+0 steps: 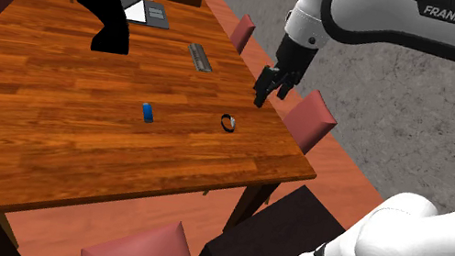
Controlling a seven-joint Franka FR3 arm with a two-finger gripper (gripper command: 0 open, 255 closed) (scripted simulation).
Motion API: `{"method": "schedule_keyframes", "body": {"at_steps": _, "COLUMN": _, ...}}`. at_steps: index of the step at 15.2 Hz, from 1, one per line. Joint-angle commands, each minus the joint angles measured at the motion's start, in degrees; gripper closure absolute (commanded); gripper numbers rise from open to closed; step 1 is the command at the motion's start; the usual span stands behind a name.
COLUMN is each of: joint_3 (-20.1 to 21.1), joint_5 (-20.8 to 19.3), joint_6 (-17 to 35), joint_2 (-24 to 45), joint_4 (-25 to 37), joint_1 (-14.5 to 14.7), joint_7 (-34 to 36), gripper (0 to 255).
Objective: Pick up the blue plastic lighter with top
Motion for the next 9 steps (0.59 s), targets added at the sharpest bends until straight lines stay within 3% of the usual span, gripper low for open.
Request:
{"method": "schedule_keyframes", "body": {"at_steps": 1, "joint_3": 1.50, "joint_5": 0.37, "joint_6": 2.61, "joint_2": 3.14, "joint_4": 0.59, "joint_1": 0.25, "joint_7": 1.65, "gripper": 0}}
{"method": "schedule_keyframes", "body": {"at_steps": 9, "joint_3": 7.29, "joint_5": -0.84, "joint_6": 10.92, "joint_2": 18.61, "joint_4": 7.66, "joint_1": 0.93, "joint_7": 8.93, "gripper": 0}}
